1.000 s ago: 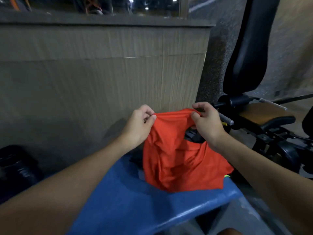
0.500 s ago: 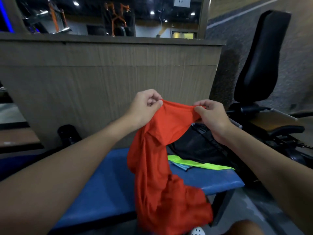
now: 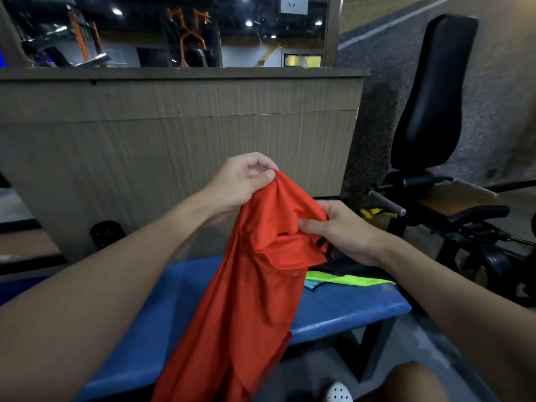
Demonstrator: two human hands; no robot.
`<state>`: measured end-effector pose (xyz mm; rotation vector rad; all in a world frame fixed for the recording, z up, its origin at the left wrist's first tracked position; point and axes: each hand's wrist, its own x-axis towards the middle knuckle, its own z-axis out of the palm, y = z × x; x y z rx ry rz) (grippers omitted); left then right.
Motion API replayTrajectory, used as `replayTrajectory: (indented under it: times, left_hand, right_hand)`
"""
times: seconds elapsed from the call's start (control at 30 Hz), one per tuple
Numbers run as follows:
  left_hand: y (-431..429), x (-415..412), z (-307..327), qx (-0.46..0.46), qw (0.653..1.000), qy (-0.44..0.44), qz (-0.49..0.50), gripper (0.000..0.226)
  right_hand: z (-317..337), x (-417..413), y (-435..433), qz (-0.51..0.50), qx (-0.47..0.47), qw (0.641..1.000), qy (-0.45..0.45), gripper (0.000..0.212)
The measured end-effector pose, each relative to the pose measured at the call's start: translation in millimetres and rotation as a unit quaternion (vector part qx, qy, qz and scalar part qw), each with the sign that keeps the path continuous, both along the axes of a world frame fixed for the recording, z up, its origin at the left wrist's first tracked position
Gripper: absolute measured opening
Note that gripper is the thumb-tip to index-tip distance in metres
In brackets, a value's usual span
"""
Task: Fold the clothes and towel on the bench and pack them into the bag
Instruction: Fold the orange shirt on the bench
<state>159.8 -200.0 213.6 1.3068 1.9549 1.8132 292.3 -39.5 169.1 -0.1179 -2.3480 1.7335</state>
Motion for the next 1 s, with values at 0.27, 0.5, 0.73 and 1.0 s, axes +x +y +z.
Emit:
replayTrajectory:
  times: [0.27, 0.5, 0.73, 1.0]
  left_hand:
    - [-9, -4, -11, -0.164, 0.983, 0.069, -0.046, 0.009]
    - [-23, -18, 0, -0.146, 0.989, 0.016, -0.019, 0.028]
    - [-12, 10, 16, -0.219, 0.969, -0.052, -0.098, 0.053]
    - [-7, 9, 11, -0.196, 0.976, 0.059, -0.070, 0.011]
  right_hand:
    - [24, -12, -19, -0.052, -0.038, 0.996, 0.061, 0.005]
    - [16, -5, -7, 0.062, -0.076, 0.995, 0.024, 0.009]
    - [17, -10, -13, -0.024, 0.023, 0.997, 0.074, 0.025]
    - [11, 0, -3, 0.052, -0.016, 0.997, 0.055, 0.023]
